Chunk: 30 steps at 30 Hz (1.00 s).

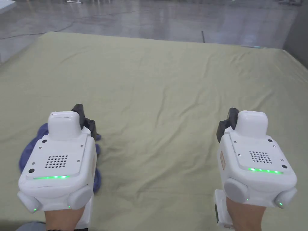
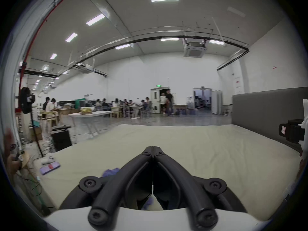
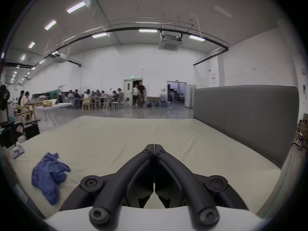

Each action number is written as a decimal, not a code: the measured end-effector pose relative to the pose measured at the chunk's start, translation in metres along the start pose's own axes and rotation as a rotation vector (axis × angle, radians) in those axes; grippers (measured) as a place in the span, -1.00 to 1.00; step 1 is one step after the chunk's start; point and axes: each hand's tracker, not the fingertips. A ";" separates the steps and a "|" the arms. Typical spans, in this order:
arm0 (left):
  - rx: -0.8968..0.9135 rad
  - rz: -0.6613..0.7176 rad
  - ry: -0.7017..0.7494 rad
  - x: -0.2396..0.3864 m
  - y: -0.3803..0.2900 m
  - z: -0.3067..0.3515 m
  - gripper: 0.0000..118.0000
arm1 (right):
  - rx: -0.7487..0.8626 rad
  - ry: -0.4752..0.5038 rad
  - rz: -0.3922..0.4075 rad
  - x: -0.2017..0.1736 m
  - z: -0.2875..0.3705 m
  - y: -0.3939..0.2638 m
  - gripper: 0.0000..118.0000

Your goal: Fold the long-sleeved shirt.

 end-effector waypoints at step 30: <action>-0.999 0.208 0.037 -0.101 -0.085 -0.237 0.62 | -0.090 0.333 0.049 -0.129 -0.027 -0.016 -0.96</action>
